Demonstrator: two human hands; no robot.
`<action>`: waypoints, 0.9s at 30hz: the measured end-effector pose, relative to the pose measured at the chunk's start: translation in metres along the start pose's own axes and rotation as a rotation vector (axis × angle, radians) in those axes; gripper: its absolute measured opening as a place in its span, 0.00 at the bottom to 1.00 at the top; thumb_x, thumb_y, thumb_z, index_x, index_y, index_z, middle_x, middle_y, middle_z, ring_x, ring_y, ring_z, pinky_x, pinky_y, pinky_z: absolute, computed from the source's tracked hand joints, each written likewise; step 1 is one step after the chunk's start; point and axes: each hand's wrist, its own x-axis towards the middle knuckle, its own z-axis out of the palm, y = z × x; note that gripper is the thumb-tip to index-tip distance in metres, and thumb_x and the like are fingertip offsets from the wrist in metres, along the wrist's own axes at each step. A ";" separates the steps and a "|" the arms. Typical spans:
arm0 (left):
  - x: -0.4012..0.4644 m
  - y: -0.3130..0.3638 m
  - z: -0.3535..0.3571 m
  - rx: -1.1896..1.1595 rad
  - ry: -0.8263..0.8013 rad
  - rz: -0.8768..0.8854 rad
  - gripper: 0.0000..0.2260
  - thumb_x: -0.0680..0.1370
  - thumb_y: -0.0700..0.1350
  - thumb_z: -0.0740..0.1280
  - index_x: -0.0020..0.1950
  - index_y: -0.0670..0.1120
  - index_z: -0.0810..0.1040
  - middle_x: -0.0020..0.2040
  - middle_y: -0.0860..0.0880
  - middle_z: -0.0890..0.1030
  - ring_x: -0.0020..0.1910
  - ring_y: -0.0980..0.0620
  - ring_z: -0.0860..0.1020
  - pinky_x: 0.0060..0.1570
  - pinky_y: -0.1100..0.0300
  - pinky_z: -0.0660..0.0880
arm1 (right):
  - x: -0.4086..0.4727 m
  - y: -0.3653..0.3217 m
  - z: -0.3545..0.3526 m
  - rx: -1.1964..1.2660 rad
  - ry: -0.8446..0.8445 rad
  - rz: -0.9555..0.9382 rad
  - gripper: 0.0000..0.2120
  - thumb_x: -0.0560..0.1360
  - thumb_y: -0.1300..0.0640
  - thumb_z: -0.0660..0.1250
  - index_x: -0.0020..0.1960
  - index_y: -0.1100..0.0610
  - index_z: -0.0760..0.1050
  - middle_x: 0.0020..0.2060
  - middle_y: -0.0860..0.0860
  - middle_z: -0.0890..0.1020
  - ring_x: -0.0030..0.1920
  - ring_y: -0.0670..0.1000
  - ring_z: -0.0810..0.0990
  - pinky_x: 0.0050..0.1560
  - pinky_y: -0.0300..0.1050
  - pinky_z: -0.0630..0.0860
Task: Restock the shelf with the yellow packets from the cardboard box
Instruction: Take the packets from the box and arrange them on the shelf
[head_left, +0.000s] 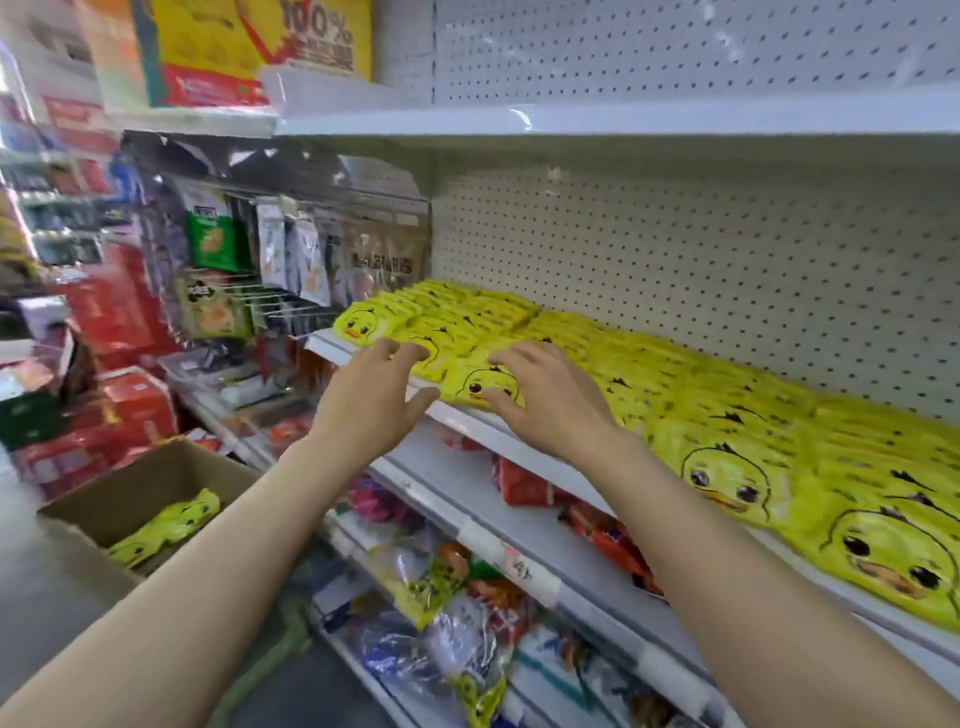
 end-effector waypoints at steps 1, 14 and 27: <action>-0.006 -0.018 -0.004 0.015 -0.008 -0.020 0.21 0.76 0.56 0.68 0.66 0.49 0.74 0.60 0.44 0.76 0.56 0.41 0.77 0.54 0.45 0.75 | 0.009 -0.014 0.012 0.023 -0.023 -0.012 0.21 0.79 0.44 0.63 0.70 0.50 0.73 0.68 0.49 0.74 0.70 0.54 0.67 0.67 0.52 0.69; -0.023 -0.203 -0.021 0.277 -0.028 -0.345 0.21 0.77 0.56 0.66 0.68 0.51 0.71 0.65 0.47 0.74 0.63 0.43 0.73 0.55 0.48 0.76 | 0.160 -0.151 0.146 0.197 -0.170 -0.293 0.24 0.78 0.40 0.59 0.70 0.49 0.71 0.68 0.48 0.73 0.70 0.53 0.68 0.67 0.52 0.69; 0.000 -0.367 -0.014 0.433 -0.087 -0.582 0.21 0.77 0.56 0.67 0.68 0.51 0.70 0.64 0.46 0.74 0.61 0.44 0.73 0.56 0.50 0.75 | 0.297 -0.268 0.249 0.288 -0.203 -0.527 0.22 0.80 0.42 0.60 0.71 0.48 0.69 0.70 0.49 0.72 0.70 0.52 0.67 0.64 0.51 0.72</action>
